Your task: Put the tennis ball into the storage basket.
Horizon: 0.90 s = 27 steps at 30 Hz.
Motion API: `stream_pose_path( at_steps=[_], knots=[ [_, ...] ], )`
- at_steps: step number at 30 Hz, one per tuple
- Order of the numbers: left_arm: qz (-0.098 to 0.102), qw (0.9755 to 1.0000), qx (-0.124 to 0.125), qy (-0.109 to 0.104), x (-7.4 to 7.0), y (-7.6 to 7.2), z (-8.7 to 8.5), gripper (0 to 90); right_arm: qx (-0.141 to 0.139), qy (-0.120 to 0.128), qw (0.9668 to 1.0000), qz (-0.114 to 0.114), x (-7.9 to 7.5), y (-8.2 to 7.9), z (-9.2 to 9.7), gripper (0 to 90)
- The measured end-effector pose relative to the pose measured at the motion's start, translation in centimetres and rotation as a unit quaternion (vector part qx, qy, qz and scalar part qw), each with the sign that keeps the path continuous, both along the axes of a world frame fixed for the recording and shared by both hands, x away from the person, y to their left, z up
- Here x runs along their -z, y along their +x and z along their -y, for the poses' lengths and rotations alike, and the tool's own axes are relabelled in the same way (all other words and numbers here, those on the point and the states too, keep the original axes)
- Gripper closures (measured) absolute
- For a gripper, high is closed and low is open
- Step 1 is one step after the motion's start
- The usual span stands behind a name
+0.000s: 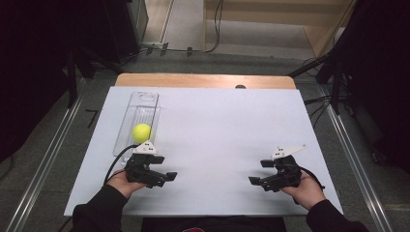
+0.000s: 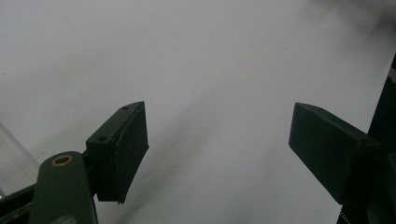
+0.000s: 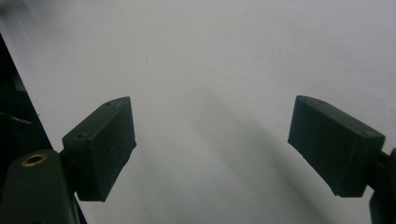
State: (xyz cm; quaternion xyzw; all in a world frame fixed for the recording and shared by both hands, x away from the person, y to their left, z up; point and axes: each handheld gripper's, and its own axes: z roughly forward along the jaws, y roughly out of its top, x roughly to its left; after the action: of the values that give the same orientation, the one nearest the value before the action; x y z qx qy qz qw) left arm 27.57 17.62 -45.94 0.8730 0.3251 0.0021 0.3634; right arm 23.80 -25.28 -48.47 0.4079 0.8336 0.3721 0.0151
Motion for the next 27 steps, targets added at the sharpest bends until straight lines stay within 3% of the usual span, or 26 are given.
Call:
stream_pose_path(
  at_steps=[27],
  knots=[
    [-0.001,0.9999,0.005,0.011,0.18,-0.15,-0.18,20.5,0.002,0.001,1.0000,0.000,-0.03,-0.06,0.01,12.8]
  ],
)
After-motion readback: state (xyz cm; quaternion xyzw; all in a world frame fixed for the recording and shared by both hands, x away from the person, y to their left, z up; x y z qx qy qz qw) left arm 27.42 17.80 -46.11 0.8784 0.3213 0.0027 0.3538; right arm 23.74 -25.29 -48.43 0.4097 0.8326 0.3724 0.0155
